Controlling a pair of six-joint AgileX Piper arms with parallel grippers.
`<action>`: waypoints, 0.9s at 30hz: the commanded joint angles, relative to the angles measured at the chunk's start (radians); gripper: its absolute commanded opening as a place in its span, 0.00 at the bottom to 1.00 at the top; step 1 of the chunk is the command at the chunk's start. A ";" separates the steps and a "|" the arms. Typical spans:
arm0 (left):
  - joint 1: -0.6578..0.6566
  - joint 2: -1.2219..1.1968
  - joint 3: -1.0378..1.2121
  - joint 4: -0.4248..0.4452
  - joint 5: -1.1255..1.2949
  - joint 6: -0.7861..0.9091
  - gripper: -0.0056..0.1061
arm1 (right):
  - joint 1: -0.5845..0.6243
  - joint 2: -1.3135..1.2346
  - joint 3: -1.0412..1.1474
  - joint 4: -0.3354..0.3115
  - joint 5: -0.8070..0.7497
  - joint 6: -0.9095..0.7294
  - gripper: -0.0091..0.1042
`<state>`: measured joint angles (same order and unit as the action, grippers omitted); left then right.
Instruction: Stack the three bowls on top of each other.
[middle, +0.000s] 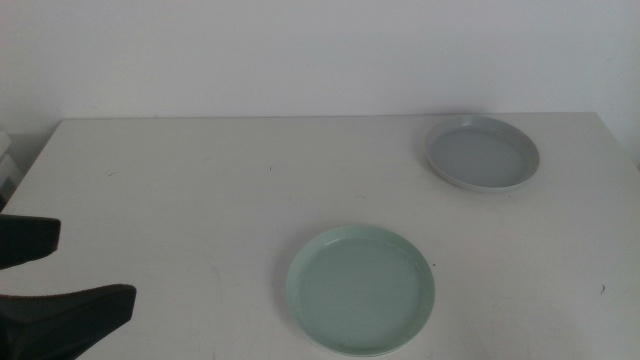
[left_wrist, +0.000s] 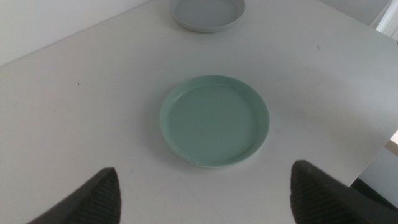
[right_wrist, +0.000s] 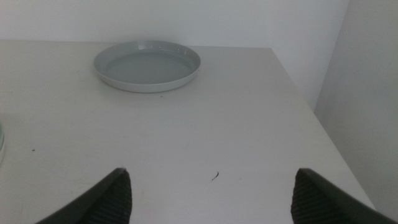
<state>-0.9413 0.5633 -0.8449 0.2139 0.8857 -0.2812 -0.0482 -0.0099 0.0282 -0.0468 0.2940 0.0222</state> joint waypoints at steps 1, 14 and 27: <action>-0.007 0.005 -0.023 0.011 -0.065 -0.005 0.99 | -0.007 -0.026 -0.006 0.005 -0.073 -0.006 0.66; -0.007 0.005 -0.023 0.011 -0.065 -0.005 0.99 | -0.007 0.278 -0.411 0.017 0.192 -0.006 0.66; -0.007 0.005 -0.023 0.011 -0.065 -0.005 0.99 | -0.007 0.921 -1.036 0.057 0.593 0.113 0.66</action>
<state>-0.9413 0.5633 -0.8449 0.2139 0.8857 -0.2812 -0.0482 0.8364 -0.9158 0.0134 0.8817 0.1232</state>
